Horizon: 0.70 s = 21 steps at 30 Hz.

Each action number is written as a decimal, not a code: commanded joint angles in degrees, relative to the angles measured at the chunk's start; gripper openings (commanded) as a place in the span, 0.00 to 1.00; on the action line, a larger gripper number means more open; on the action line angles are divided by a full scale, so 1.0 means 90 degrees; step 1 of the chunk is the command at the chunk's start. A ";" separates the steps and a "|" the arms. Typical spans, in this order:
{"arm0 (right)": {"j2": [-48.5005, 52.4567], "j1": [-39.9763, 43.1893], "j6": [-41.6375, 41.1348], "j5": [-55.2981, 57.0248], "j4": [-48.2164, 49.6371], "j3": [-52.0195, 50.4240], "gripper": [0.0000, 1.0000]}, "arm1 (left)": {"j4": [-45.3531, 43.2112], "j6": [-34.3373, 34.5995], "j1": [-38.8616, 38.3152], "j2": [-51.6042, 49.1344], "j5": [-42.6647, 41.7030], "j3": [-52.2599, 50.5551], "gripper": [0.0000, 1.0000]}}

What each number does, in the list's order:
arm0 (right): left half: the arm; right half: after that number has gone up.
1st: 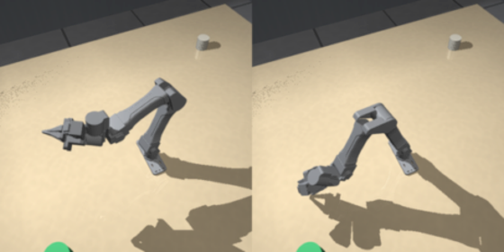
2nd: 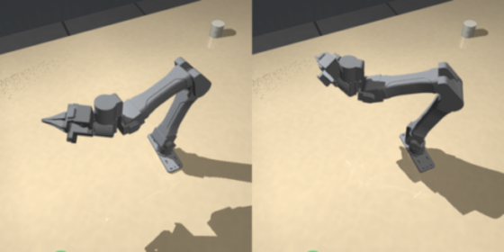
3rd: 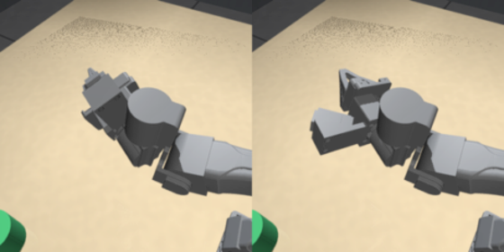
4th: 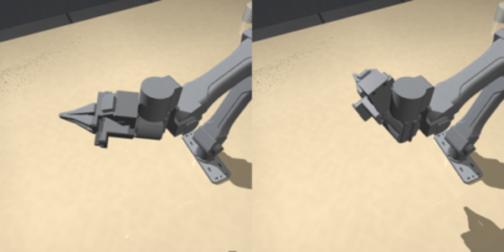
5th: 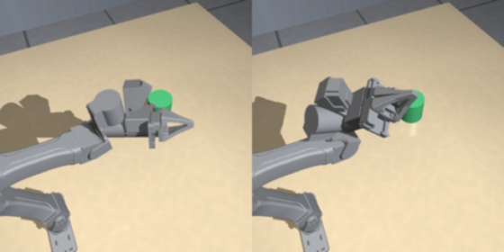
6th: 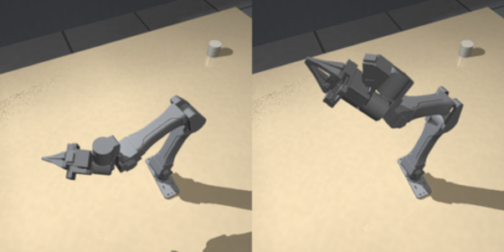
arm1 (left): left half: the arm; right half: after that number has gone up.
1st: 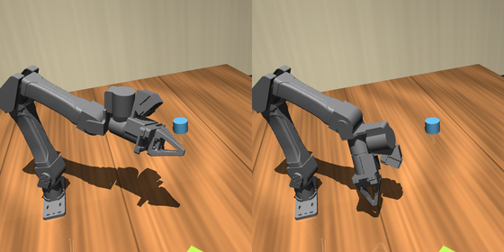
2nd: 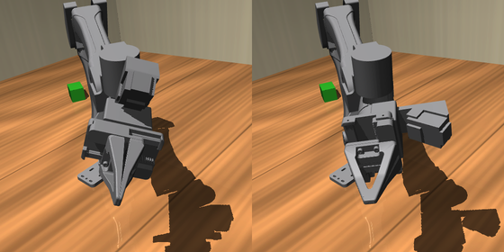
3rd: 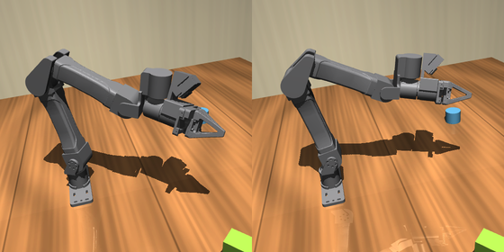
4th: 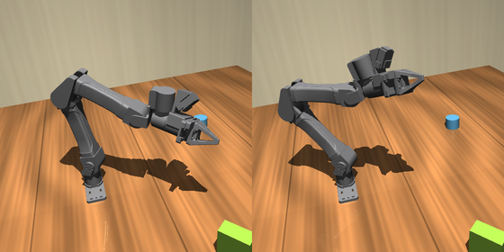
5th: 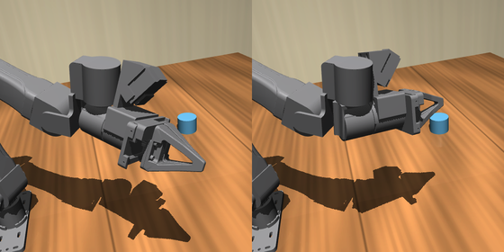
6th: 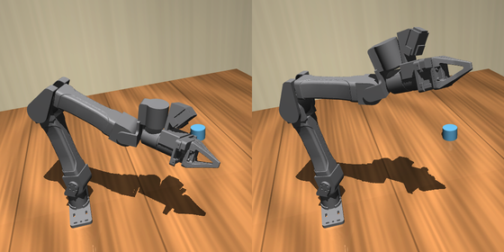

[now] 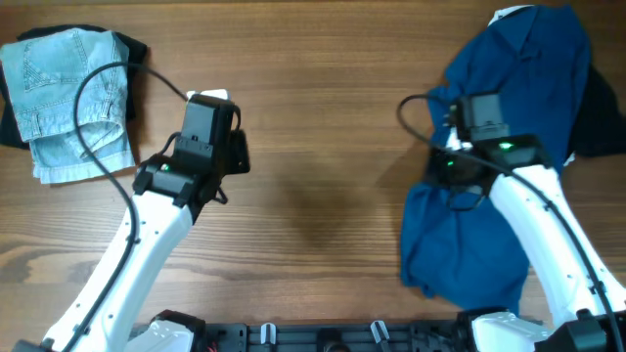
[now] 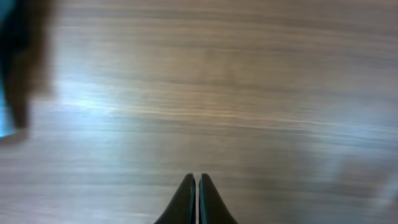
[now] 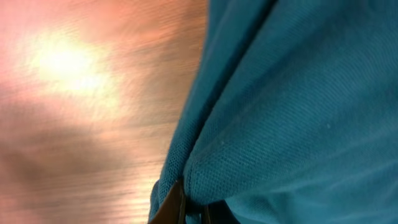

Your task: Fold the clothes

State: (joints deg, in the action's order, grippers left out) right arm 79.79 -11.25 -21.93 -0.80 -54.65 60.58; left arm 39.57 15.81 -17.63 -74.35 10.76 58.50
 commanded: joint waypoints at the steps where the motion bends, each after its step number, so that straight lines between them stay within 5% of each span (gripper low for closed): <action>1: -0.0141 -0.0928 -0.0308 -0.0032 -0.0046 0.0170 0.05 | 0.0087 0.0255 0.0063 0.0379 0.0600 0.0070 0.04; 8: -0.0141 -0.2149 -0.0182 0.0325 0.0165 0.0345 0.05 | 0.0175 0.0347 0.0073 0.0500 0.0568 0.0068 0.04; 15: -0.0148 -0.2118 -0.0126 0.0661 0.0061 0.0619 0.05 | 0.0206 0.0345 0.0073 0.0500 0.0347 0.0070 0.04; 21: -0.0401 -0.1819 -0.0576 0.1542 -0.1217 0.2710 0.04 | 0.0209 0.0345 0.0073 0.0498 0.0282 0.0068 0.04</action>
State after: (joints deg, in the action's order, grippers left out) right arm 79.44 -29.06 -24.51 8.40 -63.26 74.50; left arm 41.56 18.15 -17.50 -70.59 13.80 58.50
